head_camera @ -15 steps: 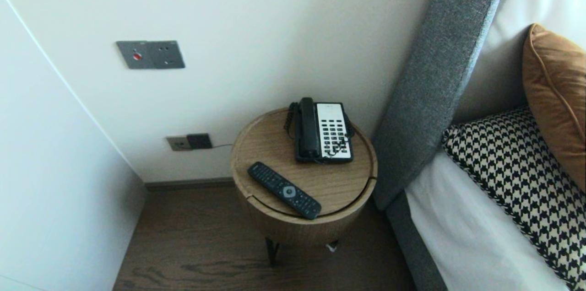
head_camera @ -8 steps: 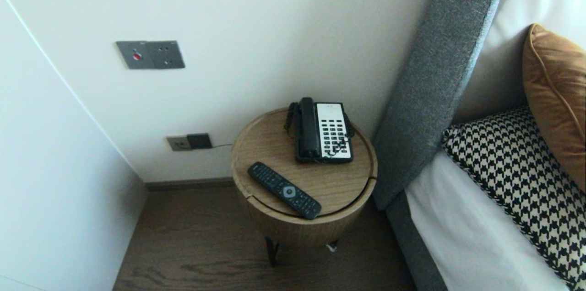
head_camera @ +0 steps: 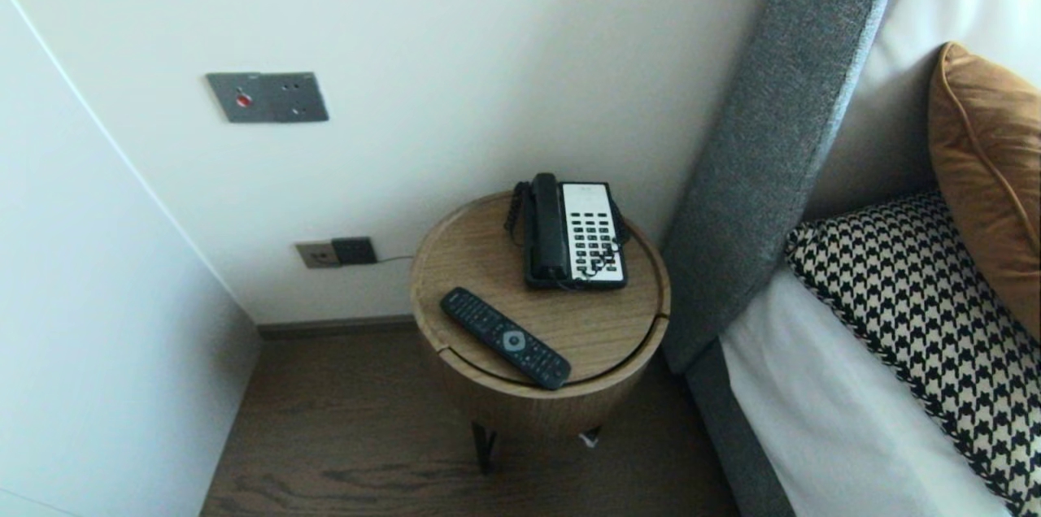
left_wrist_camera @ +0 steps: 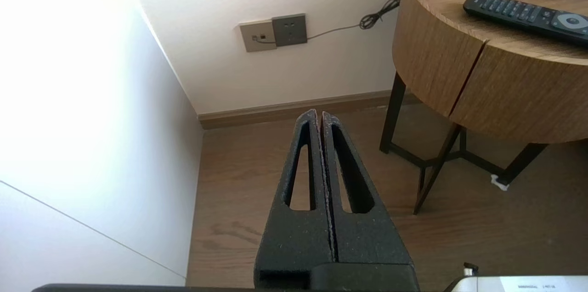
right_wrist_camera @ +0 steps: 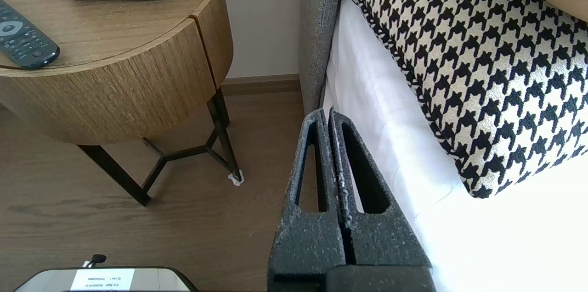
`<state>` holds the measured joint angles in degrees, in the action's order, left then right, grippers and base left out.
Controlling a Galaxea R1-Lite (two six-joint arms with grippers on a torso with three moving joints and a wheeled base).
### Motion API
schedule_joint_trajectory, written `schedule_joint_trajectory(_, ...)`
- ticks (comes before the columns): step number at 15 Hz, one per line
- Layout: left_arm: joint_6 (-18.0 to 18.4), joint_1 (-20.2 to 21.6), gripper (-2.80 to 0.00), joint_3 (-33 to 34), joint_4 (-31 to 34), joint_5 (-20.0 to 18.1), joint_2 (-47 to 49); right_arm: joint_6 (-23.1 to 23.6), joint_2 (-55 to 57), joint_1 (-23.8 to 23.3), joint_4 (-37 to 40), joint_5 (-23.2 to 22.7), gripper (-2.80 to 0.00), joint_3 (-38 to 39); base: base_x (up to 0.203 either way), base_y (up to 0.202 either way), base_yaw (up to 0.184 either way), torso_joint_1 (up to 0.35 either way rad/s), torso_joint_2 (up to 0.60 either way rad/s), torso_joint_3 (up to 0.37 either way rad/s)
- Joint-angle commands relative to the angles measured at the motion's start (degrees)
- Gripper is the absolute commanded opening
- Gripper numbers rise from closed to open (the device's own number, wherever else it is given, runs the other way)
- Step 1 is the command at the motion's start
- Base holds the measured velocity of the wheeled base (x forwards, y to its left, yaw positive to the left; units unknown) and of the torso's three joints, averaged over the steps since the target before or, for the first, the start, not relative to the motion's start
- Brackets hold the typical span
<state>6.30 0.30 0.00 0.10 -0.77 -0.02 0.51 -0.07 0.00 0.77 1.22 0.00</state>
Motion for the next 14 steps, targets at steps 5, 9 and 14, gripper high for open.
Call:
schedule_joint_trajectory(5,0.03,-0.04,-2.8,0.0,-0.01,-0.02,-0.06,0.02,-0.19,0.0,0.02,0.01,-2.8,0.0,0.0,0.0,0.0,0.0,0.0,0.0)
schedule_joint_trajectory(9,0.03,0.05,-2.8,0.0,-0.01,-0.02,-0.06,-0.07,-0.1,0.0,0.02,-0.17,-2.8,0.0,0.0,0.0,0.0,0.0,0.0,0.0)
schedule_joint_trajectory(14,0.03,0.05,-2.8,0.0,-0.01,-0.02,-0.06,-0.16,-0.1,0.0,-0.06,0.01,-2.8,0.0,0.0,0.0,0.0,0.0,0.0,0.0)
